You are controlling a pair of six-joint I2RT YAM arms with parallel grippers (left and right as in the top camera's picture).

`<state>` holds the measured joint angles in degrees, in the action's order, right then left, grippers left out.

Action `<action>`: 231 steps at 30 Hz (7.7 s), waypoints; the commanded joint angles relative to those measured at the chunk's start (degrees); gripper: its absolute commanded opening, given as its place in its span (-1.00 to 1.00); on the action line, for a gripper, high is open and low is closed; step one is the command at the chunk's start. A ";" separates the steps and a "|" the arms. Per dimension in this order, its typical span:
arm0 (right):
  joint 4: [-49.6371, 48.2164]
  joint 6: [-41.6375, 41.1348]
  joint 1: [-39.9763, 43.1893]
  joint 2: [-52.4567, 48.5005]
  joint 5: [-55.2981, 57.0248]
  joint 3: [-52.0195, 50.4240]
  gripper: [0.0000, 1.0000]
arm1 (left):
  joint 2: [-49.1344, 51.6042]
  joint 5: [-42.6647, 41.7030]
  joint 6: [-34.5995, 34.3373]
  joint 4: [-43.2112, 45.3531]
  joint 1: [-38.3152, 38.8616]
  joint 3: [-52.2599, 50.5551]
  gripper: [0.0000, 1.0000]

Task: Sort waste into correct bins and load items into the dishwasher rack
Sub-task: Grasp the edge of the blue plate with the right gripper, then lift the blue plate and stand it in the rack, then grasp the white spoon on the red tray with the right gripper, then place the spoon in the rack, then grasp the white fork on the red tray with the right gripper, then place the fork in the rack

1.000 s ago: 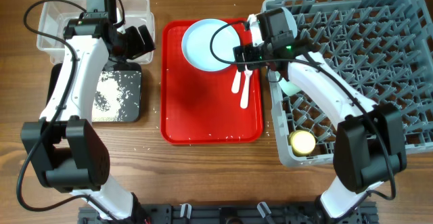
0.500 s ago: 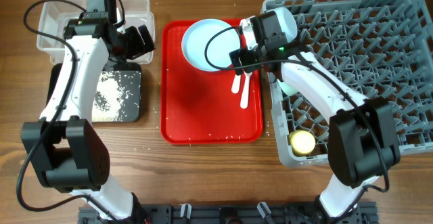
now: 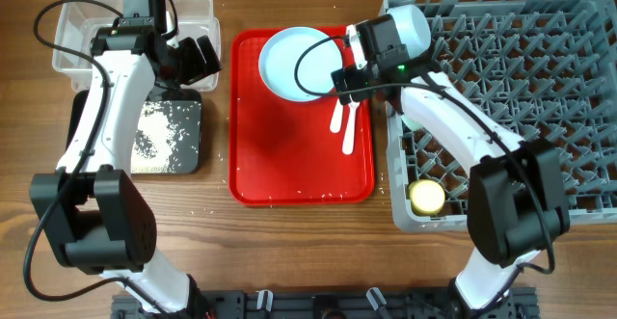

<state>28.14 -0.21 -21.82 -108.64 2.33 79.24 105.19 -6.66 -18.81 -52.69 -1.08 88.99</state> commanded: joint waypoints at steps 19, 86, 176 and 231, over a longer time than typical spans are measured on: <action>21.38 -27.04 -2.25 -24.02 -2.01 39.30 1.00 | -1.18 0.55 -0.09 0.11 -0.17 0.66 1.00; 37.38 -1.31 15.47 -14.78 31.78 39.28 0.93 | -1.18 0.55 -0.09 0.11 -0.17 0.66 1.00; 46.49 -28.46 22.67 6.75 15.87 17.73 -0.91 | -1.18 0.55 -0.09 0.11 -0.17 0.66 1.00; 41.00 -18.21 -2.62 -11.37 -8.22 35.32 -0.91 | -1.18 0.55 -0.09 0.11 -0.17 0.66 1.00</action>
<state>65.49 -23.55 -26.13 -130.39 -5.41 107.87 105.19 -6.66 -18.81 -52.66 -1.08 88.99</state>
